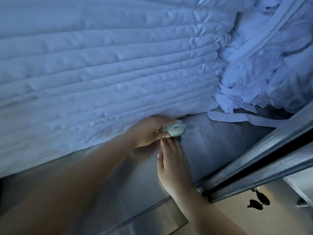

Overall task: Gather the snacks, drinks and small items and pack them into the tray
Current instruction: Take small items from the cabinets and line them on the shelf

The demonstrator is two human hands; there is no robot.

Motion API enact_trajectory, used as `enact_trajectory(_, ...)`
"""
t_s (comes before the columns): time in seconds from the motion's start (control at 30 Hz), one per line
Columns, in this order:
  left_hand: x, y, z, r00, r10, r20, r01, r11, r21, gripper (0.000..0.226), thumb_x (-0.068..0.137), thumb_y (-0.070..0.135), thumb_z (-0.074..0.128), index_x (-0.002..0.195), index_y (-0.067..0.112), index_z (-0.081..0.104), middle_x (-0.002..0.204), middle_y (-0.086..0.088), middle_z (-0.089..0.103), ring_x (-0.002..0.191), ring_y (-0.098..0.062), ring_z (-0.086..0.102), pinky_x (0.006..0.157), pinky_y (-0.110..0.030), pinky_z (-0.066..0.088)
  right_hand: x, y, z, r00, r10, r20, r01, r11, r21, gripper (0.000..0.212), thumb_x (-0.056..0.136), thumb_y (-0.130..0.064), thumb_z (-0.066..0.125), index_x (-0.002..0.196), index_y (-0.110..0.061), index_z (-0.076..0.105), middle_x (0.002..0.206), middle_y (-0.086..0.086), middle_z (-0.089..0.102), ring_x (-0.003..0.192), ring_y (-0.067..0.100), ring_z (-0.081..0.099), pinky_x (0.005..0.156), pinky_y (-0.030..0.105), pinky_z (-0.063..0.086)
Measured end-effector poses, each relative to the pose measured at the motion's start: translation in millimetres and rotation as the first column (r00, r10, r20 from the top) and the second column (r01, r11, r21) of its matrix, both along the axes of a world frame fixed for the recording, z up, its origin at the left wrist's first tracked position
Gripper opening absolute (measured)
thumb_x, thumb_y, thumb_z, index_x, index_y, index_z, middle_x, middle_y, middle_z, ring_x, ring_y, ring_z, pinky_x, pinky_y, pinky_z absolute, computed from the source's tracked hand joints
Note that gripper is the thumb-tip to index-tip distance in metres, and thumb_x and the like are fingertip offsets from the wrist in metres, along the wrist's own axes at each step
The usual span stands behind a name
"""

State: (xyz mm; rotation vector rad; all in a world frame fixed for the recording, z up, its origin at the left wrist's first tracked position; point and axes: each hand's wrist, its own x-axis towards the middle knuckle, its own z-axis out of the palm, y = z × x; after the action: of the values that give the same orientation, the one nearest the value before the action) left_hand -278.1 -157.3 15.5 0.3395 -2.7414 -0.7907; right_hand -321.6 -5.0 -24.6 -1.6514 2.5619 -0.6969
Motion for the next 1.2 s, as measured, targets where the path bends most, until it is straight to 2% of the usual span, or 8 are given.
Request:
enact_trajectory(0.17,49,9,-4,0.986,0.158,-0.052,-0.160,0.987,-0.034,0.047,0.084,0.019,0.069,0.129,0.013,0.056,0.131,-0.006,0.058,0.117,-0.009,0.045,0.093,0.004,0.019,-2,0,-1,0.999,0.038,0.016,-0.039,0.997,0.071,0.053,0.095,-0.021,0.040,0.146,-0.008,0.030,0.154,0.008,0.028,0.144,0.025,0.016,0.118,0.034,0.011)
enact_trajectory(0.4,126,25,-11,0.894,0.448,0.009,-0.445,0.884,0.142,0.063,0.075,0.024,0.079,0.131,0.029,0.053,0.114,0.025,0.053,0.099,0.009,0.049,0.082,0.002,0.031,1,-2,-2,0.992,0.127,0.018,-0.128,0.983,0.135,0.057,0.098,-0.030,0.035,0.149,-0.009,0.020,0.157,0.006,0.018,0.146,0.024,0.008,0.118,0.036,0.004)
enact_trajectory(0.5,157,38,-13,0.840,0.540,0.046,-0.541,0.831,0.131,0.064,0.075,0.027,0.079,0.133,0.029,0.051,0.119,0.016,0.058,0.106,0.000,0.051,0.090,-0.010,0.036,6,-6,2,0.987,0.151,0.062,-0.159,0.976,0.151,0.061,0.097,-0.039,0.039,0.148,-0.011,0.022,0.158,0.007,0.016,0.145,0.024,0.007,0.118,0.038,0.002)
enact_trajectory(0.57,172,48,-14,0.833,0.553,0.022,-0.553,0.829,0.085,0.064,0.077,0.024,0.077,0.134,0.023,0.050,0.123,0.009,0.057,0.108,0.003,0.045,0.092,-0.003,0.028,12,-12,5,0.972,0.215,0.093,-0.227,0.963,0.146,0.063,0.095,-0.042,0.044,0.147,-0.013,0.025,0.157,0.007,0.018,0.145,0.024,0.008,0.117,0.037,0.002)
enact_trajectory(0.77,212,77,-23,0.715,0.698,0.042,-0.698,0.716,-0.022,0.070,0.086,0.033,0.066,0.146,0.026,0.030,0.149,0.007,0.033,0.135,-0.004,0.027,0.103,-0.001,0.008,27,-34,12,0.895,0.417,0.157,-0.434,0.895,0.103,0.079,0.085,-0.047,0.061,0.147,-0.012,0.026,0.154,0.005,0.026,0.142,0.021,0.015,0.115,0.030,0.010)
enact_trajectory(0.93,235,97,-37,0.563,0.824,0.060,-0.810,0.565,-0.157,0.063,0.092,0.042,0.053,0.147,0.022,0.029,0.151,0.002,0.033,0.140,-0.013,0.025,0.110,-0.018,0.014,30,-49,16,0.875,0.447,0.185,-0.468,0.879,0.089,0.074,0.075,-0.044,0.073,0.138,-0.019,0.042,0.141,0.000,0.043,0.128,0.025,0.032,0.102,0.032,0.027)
enact_trajectory(1.03,232,100,-37,0.538,0.842,0.045,-0.824,0.536,-0.185,0.061,0.093,0.043,0.051,0.146,0.022,0.031,0.150,0.003,0.034,0.139,-0.013,0.026,0.110,-0.019,0.016,31,-51,18,0.867,0.461,0.189,-0.475,0.879,0.035,0.058,0.069,-0.041,0.079,0.118,-0.018,0.056,0.123,-0.002,0.056,0.115,0.024,0.043,0.091,0.034,0.036)
enact_trajectory(1.2,231,101,-38,0.521,0.852,0.060,-0.833,0.522,-0.181,0.060,0.092,0.045,0.049,0.146,0.026,0.031,0.150,0.006,0.035,0.140,-0.011,0.024,0.111,-0.025,0.024,30,-46,17,0.822,0.490,0.290,-0.485,0.870,-0.095,0.058,0.067,-0.035,0.082,0.118,-0.023,0.057,0.112,-0.007,0.063,0.108,0.017,0.053,0.087,0.034,0.045)
